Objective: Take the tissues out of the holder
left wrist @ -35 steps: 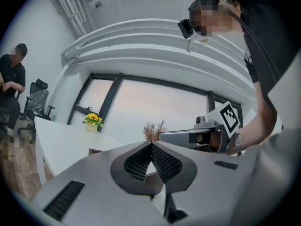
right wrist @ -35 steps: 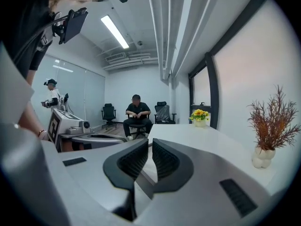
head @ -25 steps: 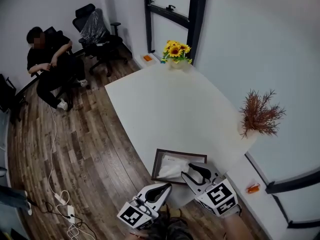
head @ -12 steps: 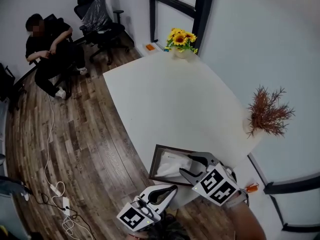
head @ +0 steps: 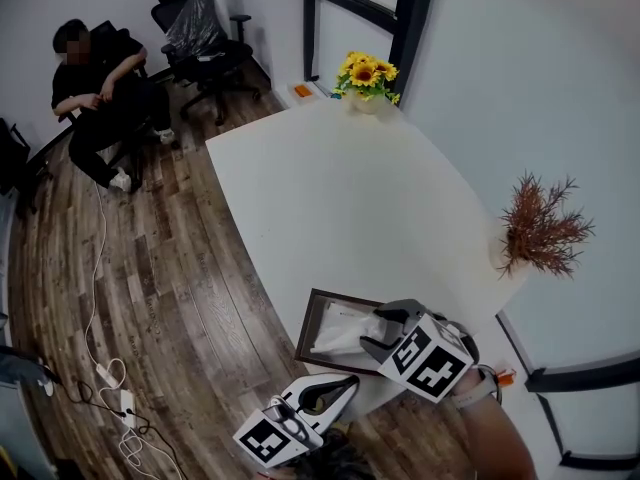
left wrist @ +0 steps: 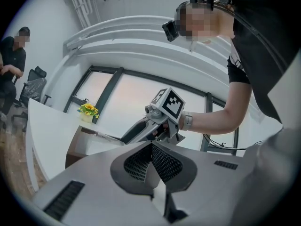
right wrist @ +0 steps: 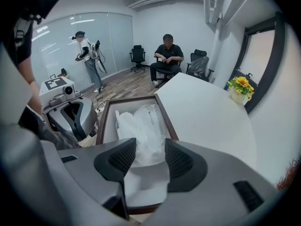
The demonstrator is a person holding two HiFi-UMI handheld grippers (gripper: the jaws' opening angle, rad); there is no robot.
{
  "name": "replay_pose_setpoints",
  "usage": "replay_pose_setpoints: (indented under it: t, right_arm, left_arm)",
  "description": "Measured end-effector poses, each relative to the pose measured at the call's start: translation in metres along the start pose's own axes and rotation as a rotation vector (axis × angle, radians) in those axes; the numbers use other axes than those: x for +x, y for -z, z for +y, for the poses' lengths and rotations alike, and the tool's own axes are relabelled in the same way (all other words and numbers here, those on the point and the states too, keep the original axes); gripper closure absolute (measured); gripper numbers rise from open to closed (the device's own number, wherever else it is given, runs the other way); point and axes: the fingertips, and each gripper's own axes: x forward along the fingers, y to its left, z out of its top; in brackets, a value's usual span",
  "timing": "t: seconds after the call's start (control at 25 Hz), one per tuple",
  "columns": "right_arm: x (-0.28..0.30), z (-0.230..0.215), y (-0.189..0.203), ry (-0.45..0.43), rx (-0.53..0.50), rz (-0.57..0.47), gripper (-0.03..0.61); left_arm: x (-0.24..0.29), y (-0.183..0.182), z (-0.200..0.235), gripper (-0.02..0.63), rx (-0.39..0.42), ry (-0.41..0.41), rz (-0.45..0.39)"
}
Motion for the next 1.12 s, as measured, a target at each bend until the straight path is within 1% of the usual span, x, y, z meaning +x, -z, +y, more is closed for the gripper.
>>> replay_pose_setpoints:
  t: [0.08,0.2,0.32,0.36,0.52,0.6,0.64,0.84,0.96,1.12]
  right_arm:
    - [0.003,0.0,0.003,-0.004,-0.004,0.041,0.4]
    - [0.009,0.003,0.007,-0.033,-0.019,0.11,0.4]
    - [0.011,0.004,0.009,-0.055,-0.034,0.146,0.402]
    - [0.011,0.004,0.009,-0.051,-0.047,0.153,0.41]
    - [0.012,-0.001,0.011,-0.001,-0.112,0.158,0.499]
    - [0.011,-0.004,0.01,0.023,-0.124,0.139,0.54]
    - [0.01,-0.004,0.009,0.032,-0.122,0.123,0.549]
    - [-0.001,-0.001,0.004,0.048,-0.087,0.032,0.555]
    - [-0.01,-0.001,0.002,0.082,-0.072,-0.025,0.557]
    - [-0.023,-0.003,0.0,0.118,-0.017,-0.114,0.557]
  left_arm:
    - [0.0,0.0,0.0,0.606,-0.005,0.001,-0.005]
    - [0.001,-0.001,0.001,0.606,-0.012,-0.001,-0.012]
    - [0.001,-0.001,0.002,0.606,-0.017,-0.008,-0.019]
    - [0.001,-0.001,0.003,0.606,-0.018,-0.011,-0.019]
    - [0.0,0.0,0.005,0.606,-0.027,-0.022,-0.022]
    - [0.0,0.0,0.007,0.606,-0.032,-0.03,-0.02]
    - [0.0,0.0,0.008,0.606,-0.032,-0.032,-0.019]
    - [0.001,-0.004,0.009,0.606,-0.027,-0.029,-0.019]
    - [0.0,-0.005,0.01,0.606,-0.027,-0.026,-0.011]
    - [0.002,-0.007,0.009,0.606,-0.018,-0.021,-0.008]
